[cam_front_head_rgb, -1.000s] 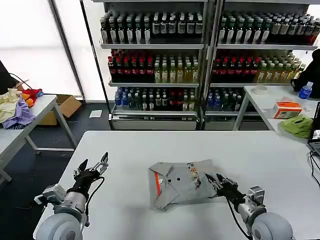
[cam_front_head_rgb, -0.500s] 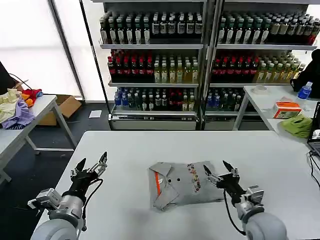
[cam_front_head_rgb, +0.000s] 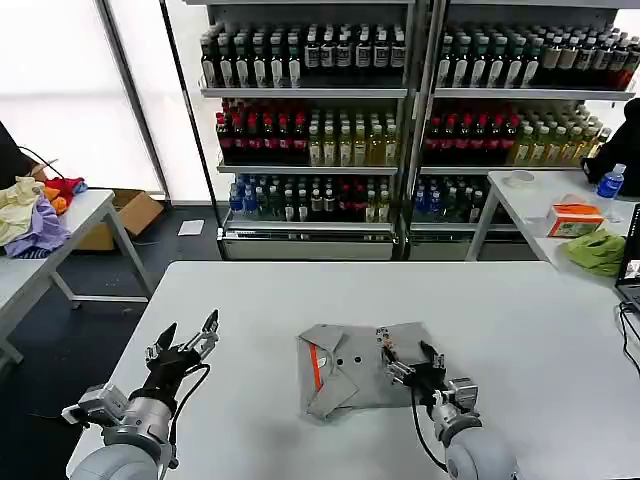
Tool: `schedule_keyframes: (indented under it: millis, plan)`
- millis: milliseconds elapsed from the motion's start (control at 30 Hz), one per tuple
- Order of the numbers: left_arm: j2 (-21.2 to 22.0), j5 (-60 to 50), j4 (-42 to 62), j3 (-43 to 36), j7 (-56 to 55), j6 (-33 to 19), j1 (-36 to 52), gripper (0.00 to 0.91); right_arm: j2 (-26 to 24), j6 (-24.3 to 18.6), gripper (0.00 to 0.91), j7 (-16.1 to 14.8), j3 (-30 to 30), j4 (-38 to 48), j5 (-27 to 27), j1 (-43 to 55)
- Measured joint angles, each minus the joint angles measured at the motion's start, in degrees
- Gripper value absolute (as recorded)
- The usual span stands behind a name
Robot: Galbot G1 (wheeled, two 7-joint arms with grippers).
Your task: Fold and organize the clothes.
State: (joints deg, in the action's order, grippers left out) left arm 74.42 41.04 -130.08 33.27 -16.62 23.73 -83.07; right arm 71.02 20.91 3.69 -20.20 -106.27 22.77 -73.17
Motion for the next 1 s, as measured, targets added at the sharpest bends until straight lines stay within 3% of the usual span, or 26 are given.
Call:
schedule_keyframes:
  millis: [167,367,667,1000]
  plan:
    - [-0.23,-0.05,-0.07,-0.2,-0.03,0.01,0.38,0.907,-0.03,0.36,0.907,1.41,0.18,-0.71,1.33,0.04]
    - [-0.54,-0.74,-0.09,-0.16,0.66,-0.32,0.44,0.907,-1.19,-1.69,0.907,0.76,-3.37,-6.94,0.99,-1.61]
    - [-0.41,-3.49,0.31,-0.11,3.87,-1.96,-0.74,0.907,-2.11,-7.57,0.907,-3.31,-14.04,-14.08,0.63,-8.25]
    - [0.69,-10.42,0.2,0.97,10.11,-4.9,-3.13,0.907,0.25,-13.66,0.907,-9.95,-27.95,-15.67,3.45,-16.39]
